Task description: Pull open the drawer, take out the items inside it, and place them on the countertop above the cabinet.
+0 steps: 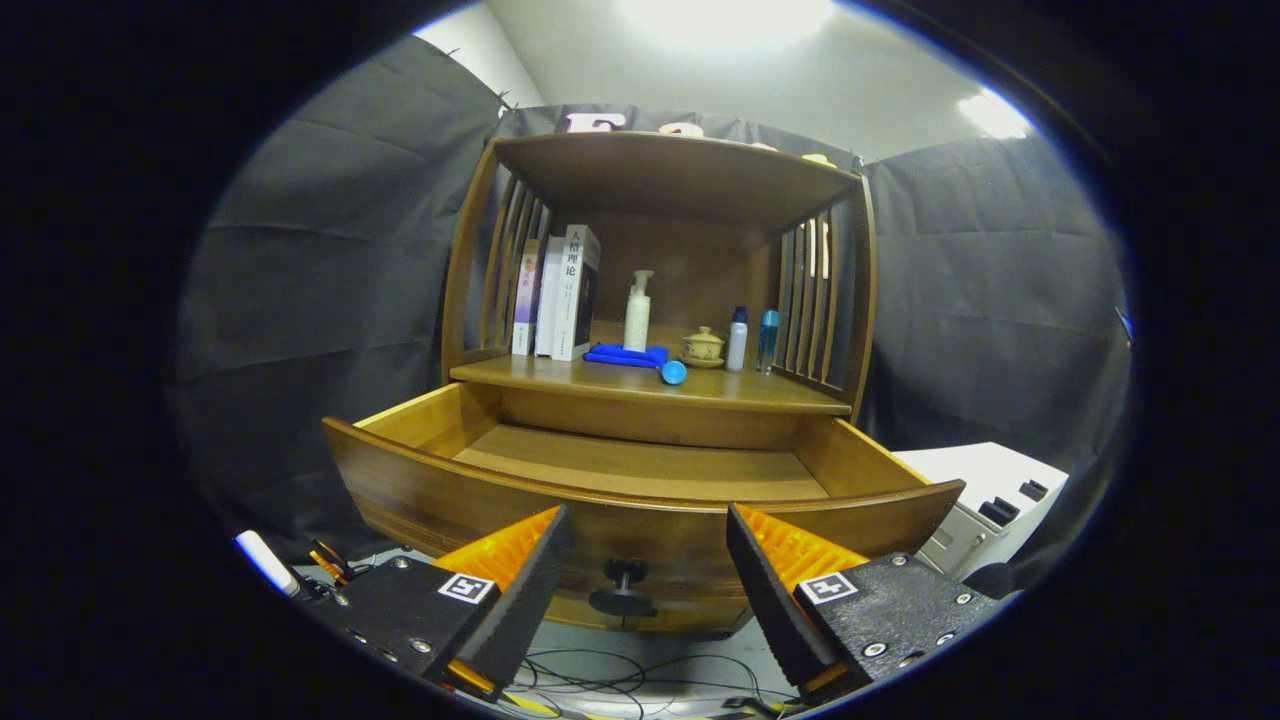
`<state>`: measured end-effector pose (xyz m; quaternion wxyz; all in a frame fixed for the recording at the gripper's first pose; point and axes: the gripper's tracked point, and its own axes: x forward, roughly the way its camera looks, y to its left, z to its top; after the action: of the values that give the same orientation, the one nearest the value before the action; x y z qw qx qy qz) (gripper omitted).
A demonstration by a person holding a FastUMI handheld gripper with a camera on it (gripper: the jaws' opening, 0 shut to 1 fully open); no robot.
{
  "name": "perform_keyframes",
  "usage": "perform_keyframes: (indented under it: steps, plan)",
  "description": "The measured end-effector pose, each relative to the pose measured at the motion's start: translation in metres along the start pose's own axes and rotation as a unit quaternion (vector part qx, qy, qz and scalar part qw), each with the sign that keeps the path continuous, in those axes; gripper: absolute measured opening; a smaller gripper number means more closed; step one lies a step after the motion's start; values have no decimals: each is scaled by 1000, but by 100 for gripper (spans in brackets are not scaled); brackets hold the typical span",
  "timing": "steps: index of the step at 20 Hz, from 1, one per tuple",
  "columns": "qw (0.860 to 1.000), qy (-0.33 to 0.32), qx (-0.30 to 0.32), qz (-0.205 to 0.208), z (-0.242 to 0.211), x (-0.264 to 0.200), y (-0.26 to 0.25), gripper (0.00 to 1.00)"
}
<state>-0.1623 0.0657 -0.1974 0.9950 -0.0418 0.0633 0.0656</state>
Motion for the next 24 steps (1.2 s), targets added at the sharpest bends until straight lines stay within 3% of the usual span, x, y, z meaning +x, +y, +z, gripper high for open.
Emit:
perform_keyframes:
  steps: [6,13,18,21,24]
  plan:
    - [1000,9,8,-16,-5,23,-15,95]
    - [1000,15,10,-16,-4,18,-13,95]
    - [999,17,29,-4,-5,27,-16,96]
    - [996,35,77,15,-11,37,-11,96]
    - [997,30,68,17,-6,52,-15,95]
